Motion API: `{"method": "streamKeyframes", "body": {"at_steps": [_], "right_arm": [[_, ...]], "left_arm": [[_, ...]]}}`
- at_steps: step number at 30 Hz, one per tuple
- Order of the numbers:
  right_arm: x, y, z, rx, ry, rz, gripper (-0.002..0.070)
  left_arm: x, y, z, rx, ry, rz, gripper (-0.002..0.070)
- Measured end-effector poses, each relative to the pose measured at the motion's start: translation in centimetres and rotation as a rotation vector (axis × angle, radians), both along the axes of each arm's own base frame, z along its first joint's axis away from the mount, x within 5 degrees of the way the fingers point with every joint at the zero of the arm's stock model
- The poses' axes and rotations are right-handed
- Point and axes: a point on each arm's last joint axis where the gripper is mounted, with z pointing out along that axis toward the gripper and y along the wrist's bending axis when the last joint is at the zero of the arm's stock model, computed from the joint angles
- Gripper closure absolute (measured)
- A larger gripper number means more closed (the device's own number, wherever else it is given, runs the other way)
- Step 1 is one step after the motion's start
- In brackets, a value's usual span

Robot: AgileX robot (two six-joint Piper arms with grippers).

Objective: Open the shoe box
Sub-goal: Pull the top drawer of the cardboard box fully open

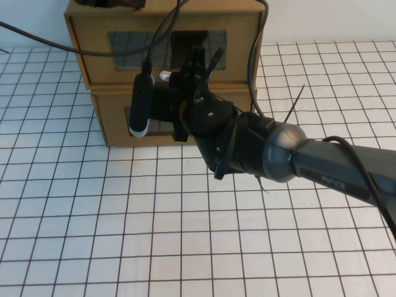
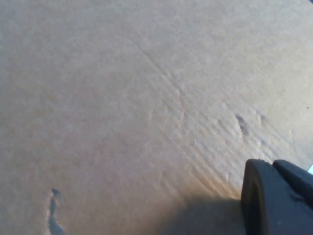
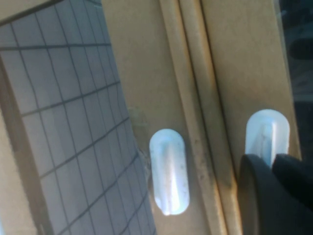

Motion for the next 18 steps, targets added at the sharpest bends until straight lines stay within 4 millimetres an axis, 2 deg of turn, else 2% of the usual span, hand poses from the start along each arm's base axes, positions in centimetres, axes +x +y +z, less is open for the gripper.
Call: {"method": "streamKeyframes", "body": {"at_steps": [10, 18], "right_arm": [[-0.2, 0.2, 0.0, -0.015, -0.011, -0.008, 0.0664], [-1.2, 0.9, -0.1, -0.089, -0.037, -0.030, 0.0667]], "left_arm": [[0.0, 0.0, 0.0, -0.004, 0.008, 0.005, 0.0677], [-0.1, 0.0, 0.0, -0.015, 0.029, 0.011, 0.0677]]}}
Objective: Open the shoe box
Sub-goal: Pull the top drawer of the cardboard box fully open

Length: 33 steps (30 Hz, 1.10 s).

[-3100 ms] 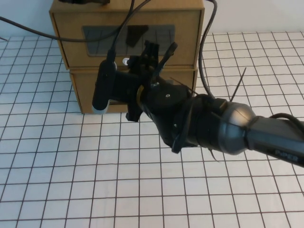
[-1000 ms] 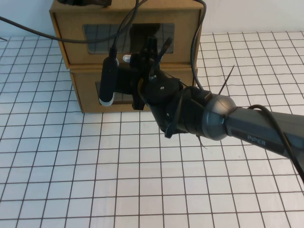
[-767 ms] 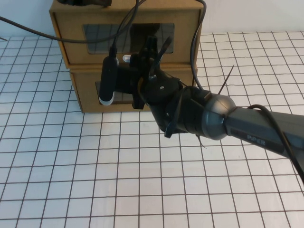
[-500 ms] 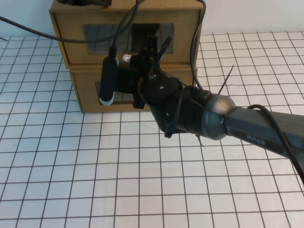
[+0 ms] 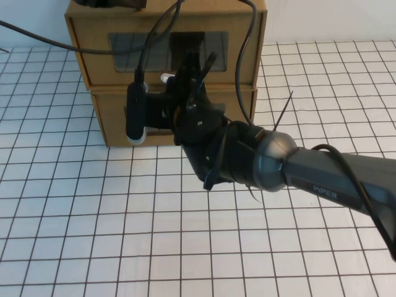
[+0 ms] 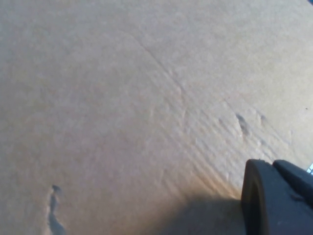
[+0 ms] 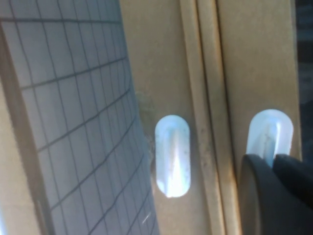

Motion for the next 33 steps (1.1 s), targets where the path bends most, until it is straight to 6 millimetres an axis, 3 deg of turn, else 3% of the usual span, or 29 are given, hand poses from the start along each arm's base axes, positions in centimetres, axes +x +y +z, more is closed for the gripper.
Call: {"method": "streamKeyframes", "body": {"at_steps": [8, 25, 33], "right_arm": [[-2.6, 0.1, 0.5, -0.002, 0.056, -0.012, 0.0667], [-14.9, -2.7, 2.0, 0.040, 0.251, 0.095, 0.0667], [-17.1, -3.1, 0.9, 0.056, 0.366, 0.045, 0.0665]], "left_arm": [[-0.1, 0.0, 0.0, -0.002, 0.015, 0.002, 0.0677], [-0.1, 0.0, 0.0, -0.003, 0.017, 0.003, 0.0677], [-0.2, 0.0, 0.0, -0.004, 0.022, -0.002, 0.0677]]}}
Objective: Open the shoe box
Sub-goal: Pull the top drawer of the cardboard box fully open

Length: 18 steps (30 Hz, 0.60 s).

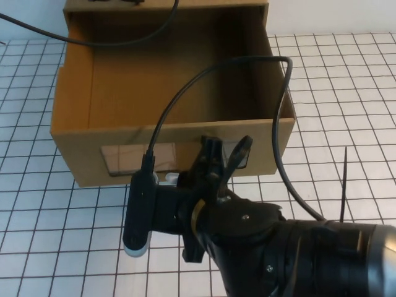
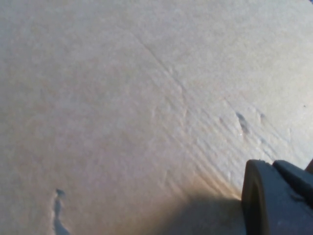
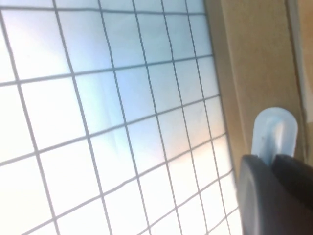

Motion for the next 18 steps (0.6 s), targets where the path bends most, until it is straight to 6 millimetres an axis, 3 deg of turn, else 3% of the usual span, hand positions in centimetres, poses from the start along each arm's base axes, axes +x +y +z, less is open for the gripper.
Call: {"method": "streamKeyframes", "body": {"at_steps": [7, 9, 14, 16, 18], "right_arm": [[-1.1, -0.8, 1.1, 0.043, 0.051, -0.062, 0.0664], [-1.5, -1.1, 1.4, 0.074, 0.095, -0.089, 0.0622], [-3.0, -2.0, 2.9, 0.156, 0.201, -0.132, 0.0440], [-3.6, -2.5, 3.8, 0.176, 0.211, -0.144, 0.0430], [-3.9, -3.4, 4.9, 0.206, 0.213, -0.171, 0.0466]], "left_arm": [[0.0, 0.0, 0.0, -0.003, 0.002, -0.003, 0.0677], [0.0, -0.1, 0.1, -0.010, 0.003, -0.005, 0.0677], [-0.3, -0.1, 0.4, -0.018, 0.001, -0.010, 0.0677], [-0.5, -0.1, 0.7, -0.018, -0.005, -0.014, 0.0677], [-0.9, 0.0, 1.6, -0.020, -0.030, -0.017, 0.0677]]}}
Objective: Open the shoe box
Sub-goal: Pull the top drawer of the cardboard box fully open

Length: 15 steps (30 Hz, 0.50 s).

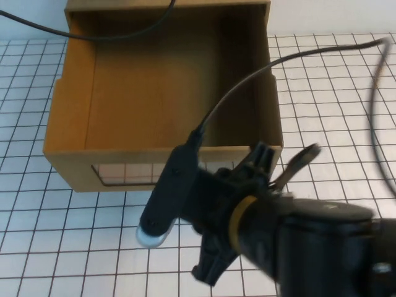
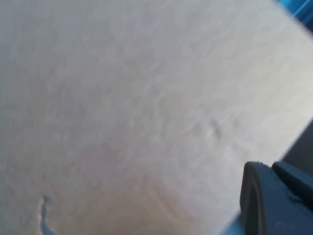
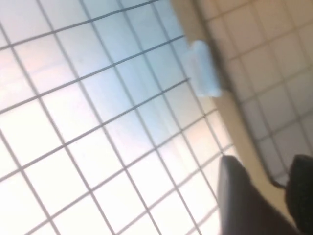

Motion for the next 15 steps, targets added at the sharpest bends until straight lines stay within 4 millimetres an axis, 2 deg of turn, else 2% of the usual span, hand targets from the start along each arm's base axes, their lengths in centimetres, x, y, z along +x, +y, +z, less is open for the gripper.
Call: {"method": "streamKeyframes", "body": {"at_steps": [4, 6, 11, 15], "right_arm": [[-0.2, -1.9, 2.3, 0.066, -0.026, -0.071, 0.0594], [0.1, -3.0, 3.4, 0.110, -0.051, -0.122, 0.0648], [2.8, -6.0, 5.6, 0.189, -0.061, -0.320, 0.0683], [5.7, -9.0, 6.7, 0.220, -0.013, -0.494, 0.0687]], "left_arm": [[-2.0, 0.3, 3.1, 0.000, -0.085, 0.002, 0.0677], [-3.6, 0.7, 5.1, 0.013, -0.139, 0.009, 0.0677], [-7.4, 1.8, 9.0, 0.090, -0.263, 0.053, 0.0677], [-10.2, 2.6, 10.1, 0.140, -0.289, 0.082, 0.0677]]}}
